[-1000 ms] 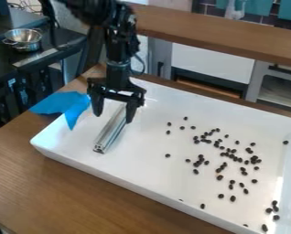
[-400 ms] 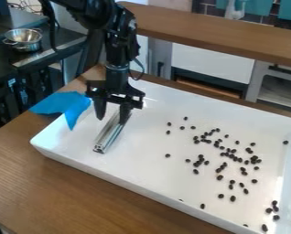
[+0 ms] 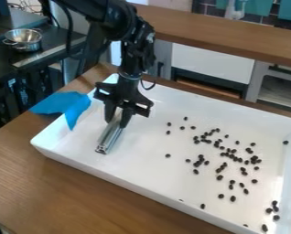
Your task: Sweep into pile
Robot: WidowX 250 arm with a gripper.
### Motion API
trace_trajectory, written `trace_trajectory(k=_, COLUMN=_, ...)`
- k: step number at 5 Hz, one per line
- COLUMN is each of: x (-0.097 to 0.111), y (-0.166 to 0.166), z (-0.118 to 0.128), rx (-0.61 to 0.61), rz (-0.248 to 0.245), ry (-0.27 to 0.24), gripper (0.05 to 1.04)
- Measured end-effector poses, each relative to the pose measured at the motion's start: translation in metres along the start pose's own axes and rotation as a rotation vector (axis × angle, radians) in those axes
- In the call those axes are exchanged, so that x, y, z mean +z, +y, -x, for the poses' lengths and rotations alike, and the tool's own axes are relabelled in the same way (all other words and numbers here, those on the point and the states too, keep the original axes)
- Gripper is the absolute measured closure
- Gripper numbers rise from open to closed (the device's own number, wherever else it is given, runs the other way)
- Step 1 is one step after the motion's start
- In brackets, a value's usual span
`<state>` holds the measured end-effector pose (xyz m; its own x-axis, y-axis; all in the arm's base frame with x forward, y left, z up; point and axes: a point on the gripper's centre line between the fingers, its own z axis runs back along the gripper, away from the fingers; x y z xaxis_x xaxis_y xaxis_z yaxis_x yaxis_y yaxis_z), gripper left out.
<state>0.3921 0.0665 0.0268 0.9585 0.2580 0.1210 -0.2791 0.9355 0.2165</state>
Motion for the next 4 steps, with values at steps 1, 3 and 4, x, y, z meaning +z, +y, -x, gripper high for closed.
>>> trace_trajectory(k=1, x=0.001, y=-0.009, z=-0.003, rx=-0.009, rz=-0.023, ry=-0.018, gripper=0.744)
trace_trajectory(k=3, x=0.006, y=-0.033, z=-0.006, rx=0.002, rz=0.002, ry=0.028, gripper=0.744)
trace_trajectory(k=4, x=0.016, y=-0.068, z=0.0, rx=-0.049, rz=0.023, ry=0.032, gripper=0.744)
